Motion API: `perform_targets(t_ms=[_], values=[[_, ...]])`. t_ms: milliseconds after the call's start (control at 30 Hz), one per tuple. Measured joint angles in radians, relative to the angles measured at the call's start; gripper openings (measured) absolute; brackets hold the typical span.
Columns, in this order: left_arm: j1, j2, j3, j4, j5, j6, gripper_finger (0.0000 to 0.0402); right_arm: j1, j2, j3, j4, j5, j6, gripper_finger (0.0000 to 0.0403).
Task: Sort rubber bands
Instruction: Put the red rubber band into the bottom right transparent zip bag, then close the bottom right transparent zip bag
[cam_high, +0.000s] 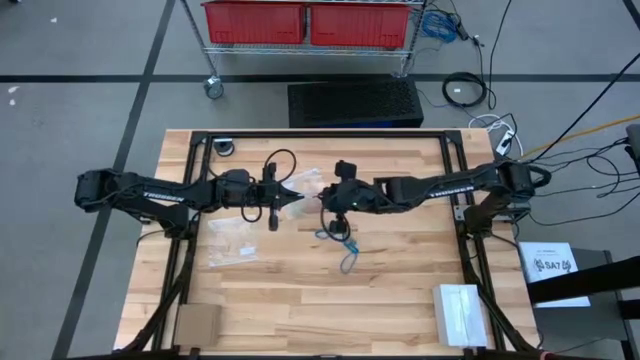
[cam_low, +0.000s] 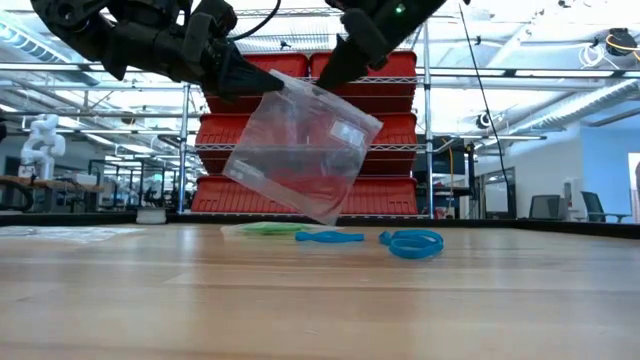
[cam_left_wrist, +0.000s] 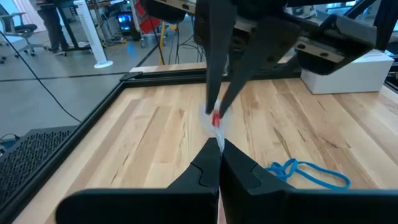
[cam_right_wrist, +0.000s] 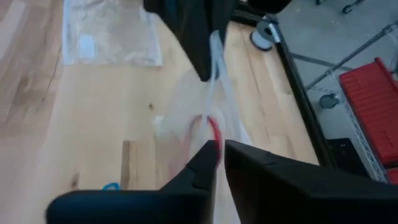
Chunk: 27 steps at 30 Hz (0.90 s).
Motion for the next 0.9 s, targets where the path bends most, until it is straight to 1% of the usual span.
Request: perform_targets(t_ms=[100, 167, 333, 433, 500, 600, 633, 700, 767, 867, 900], values=[[0.0, 0.0, 0.0, 0.0, 0.0, 0.0, 0.0002, 0.001, 0.01, 0.044, -0.067, -0.003, 0.013, 0.006], [0.0, 0.0, 0.0, 0.0, 0.0, 0.0, 0.0002, 0.001, 0.006, 0.054, -0.076, -0.003, 0.025, 0.0087], [0.0, 0.0, 0.0, 0.0, 0.0, 0.0, 0.0002, 0.009, -0.053, 0.055, -0.098, 0.002, 0.07, 0.0155], [0.0, 0.0, 0.0, -0.001, 0.0, 0.0, 0.0002, 0.027, -0.105, 0.055, -0.19, 0.021, 0.071, 0.0179], [0.0, 0.0, 0.0, -0.003, 0.0, 0.0, 0.0002, 0.045, -0.138, 0.055, -0.289, 0.07, 0.071, 0.0185], [0.0, 0.0, 0.0, -0.008, 0.0, 0.0, 0.0002, 0.071, -0.164, 0.055, -0.469, 0.176, 0.128, 0.0179], [0.0, 0.0, 0.0, -0.009, 0.0, 0.0, 0.0002, 0.075, -0.166, 0.052, -0.529, 0.197, 0.161, 0.0173], [0.0, 0.0, 0.0, -0.011, 0.0, -0.013, 0.0002, 0.08, -0.168, 0.021, -0.587, 0.23, 0.219, 0.0154], [-0.001, 0.0, 0.0, -0.017, -0.017, -0.016, 0.0002, 0.08, -0.169, -0.042, -0.588, 0.283, 0.25, 0.0129], [0.0, 0.0, 0.0, -0.032, -0.1, -0.014, 0.0002, 0.066, -0.169, -0.174, -0.531, 0.386, 0.29, 0.0084], [0.0, 0.0, 0.0, -0.035, -0.133, -0.01, 0.0002, 0.056, -0.168, -0.218, -0.507, 0.395, 0.31, 0.0068]])
